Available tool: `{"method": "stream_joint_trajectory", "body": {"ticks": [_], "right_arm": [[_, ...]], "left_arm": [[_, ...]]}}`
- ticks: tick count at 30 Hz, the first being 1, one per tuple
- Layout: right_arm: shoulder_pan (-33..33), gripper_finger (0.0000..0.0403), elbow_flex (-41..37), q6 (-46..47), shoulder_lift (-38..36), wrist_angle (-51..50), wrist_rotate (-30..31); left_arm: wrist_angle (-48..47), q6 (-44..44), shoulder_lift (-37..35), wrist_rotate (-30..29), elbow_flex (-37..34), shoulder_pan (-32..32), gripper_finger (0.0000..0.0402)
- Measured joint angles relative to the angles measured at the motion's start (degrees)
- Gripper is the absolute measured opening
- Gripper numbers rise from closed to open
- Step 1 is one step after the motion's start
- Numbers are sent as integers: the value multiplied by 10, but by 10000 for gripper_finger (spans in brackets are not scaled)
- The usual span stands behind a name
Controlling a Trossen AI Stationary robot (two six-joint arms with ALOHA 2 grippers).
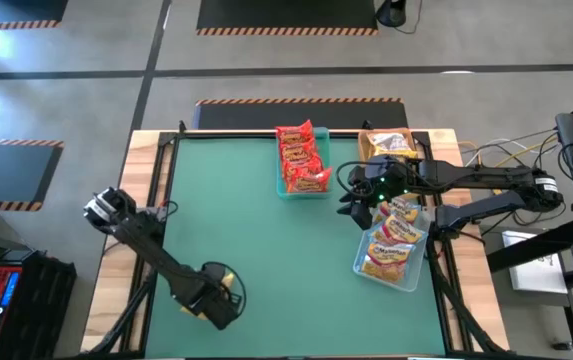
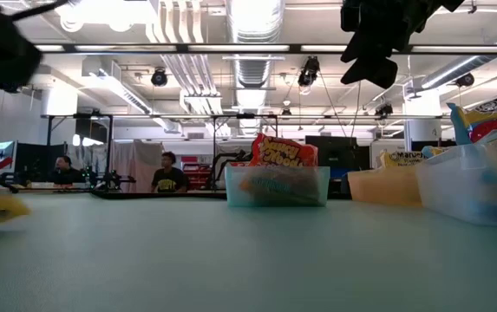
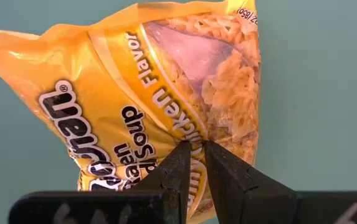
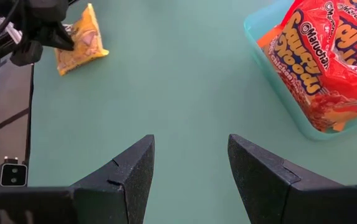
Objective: Sort Maruchan noodles
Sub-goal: Put the yellow noodle pack into the orange bin
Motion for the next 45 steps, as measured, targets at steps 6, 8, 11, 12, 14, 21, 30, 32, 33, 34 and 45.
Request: {"method": "stream_joint_trajectory", "body": {"ticks": [6,8,11,12,14,21,30,32,33,34,45], "right_arm": [[0,192,0,-3,0,0,0],[0,192,0,-3,0,0,0],[0,192,0,-3,0,0,0],[0,192,0,-4,0,0,0],[0,192,0,-7,0,0,0],[0,192,0,-13,0,0,0],[0,192,0,-39,0,0,0],[0,192,0,-45,0,0,0],[0,192,0,-46,0,0,0],[0,192,0,-46,0,0,0],[0,192,0,-76,0,0,0]], "left_arm": [[13,105,1,-47,-1,59,36],[27,150,1,-60,-1,82,36],[51,218,1,-81,-1,118,36],[62,242,1,-89,-1,132,36],[84,287,2,-102,-1,159,36],[190,462,5,-115,-3,252,36],[308,642,5,-104,-3,334,36],[324,669,5,-96,-2,345,36],[327,672,5,-80,-2,349,36],[326,672,5,-61,-2,351,36],[312,305,5,-36,-1,309,36]]}}
